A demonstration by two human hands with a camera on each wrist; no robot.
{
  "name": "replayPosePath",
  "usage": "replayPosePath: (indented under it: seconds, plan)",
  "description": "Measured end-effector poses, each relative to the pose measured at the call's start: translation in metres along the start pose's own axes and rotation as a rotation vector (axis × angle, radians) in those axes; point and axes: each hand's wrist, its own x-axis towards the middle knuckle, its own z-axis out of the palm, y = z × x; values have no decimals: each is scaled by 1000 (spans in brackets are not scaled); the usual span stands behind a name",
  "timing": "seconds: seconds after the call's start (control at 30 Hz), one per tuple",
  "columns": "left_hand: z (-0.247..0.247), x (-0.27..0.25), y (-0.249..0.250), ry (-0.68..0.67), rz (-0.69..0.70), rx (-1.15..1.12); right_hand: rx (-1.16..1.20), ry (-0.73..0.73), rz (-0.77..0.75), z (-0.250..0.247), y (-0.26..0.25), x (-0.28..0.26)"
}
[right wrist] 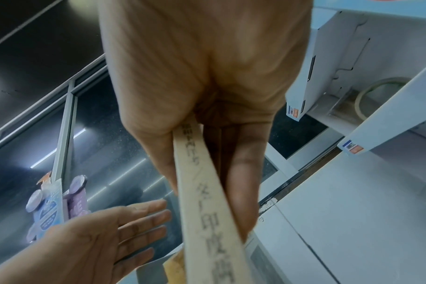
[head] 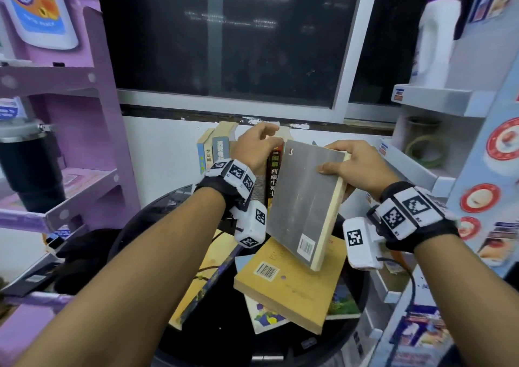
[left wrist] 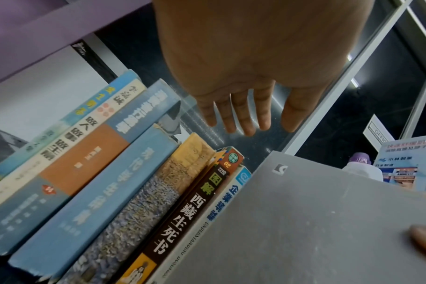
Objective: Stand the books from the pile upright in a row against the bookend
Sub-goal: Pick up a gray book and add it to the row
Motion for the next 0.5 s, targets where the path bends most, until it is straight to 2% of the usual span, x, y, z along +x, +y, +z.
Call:
replayPosePath:
  seconds: [0.3,0.5]
  plan:
    - [17,28,-2,-62,-25,151,-76,121,55,-7,15,29]
    - [24,44,-15,-145,29,371,-206,240,43,4,16,51]
